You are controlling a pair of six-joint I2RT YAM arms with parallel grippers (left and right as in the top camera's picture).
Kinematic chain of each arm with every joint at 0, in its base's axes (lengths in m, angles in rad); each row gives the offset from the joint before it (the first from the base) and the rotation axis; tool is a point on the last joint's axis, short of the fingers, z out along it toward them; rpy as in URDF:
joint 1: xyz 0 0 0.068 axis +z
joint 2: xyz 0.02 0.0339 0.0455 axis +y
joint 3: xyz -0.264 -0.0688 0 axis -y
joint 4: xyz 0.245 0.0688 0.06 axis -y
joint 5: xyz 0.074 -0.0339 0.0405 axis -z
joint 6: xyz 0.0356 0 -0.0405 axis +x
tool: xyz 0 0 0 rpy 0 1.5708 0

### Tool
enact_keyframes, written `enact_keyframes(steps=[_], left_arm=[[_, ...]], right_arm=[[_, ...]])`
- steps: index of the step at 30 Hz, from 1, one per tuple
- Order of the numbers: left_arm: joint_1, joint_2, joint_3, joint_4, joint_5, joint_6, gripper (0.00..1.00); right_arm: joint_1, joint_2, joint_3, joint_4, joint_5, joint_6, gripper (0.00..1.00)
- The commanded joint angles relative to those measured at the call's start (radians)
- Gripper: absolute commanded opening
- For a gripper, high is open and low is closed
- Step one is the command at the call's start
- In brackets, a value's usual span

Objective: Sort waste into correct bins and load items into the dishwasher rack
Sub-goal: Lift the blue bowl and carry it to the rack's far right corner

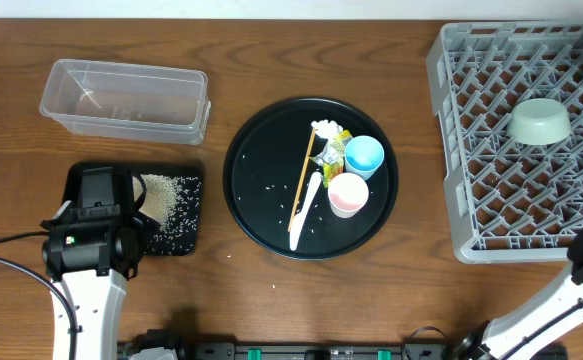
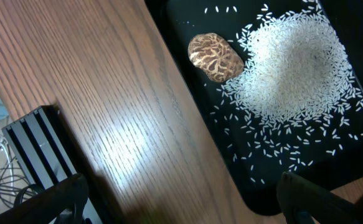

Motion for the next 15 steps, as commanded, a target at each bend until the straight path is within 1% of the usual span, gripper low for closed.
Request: enact_keyframes(steps=[1,5,11,15], left_arm=[[0.004,-0.003,0.014,-0.003,-0.021,-0.005,0.98],[0.005,-0.003,0.014,-0.003,-0.021,-0.005,0.98],[0.005,-0.003,0.014,-0.003,-0.021,-0.005,0.98],[0.005,-0.003,0.014,-0.003,-0.021,-0.005,0.98]], right_arm=[[-0.042,0.038,-0.071,0.056,-0.264,-0.086,0.01],[-0.075,0.051,-0.178,0.199,-0.410,-0.098,0.01],[-0.102,0.053,-0.338,0.384,-0.420,-0.097,0.01],[-0.106,0.053,-0.409,0.509,-0.454,-0.063,0.01]])
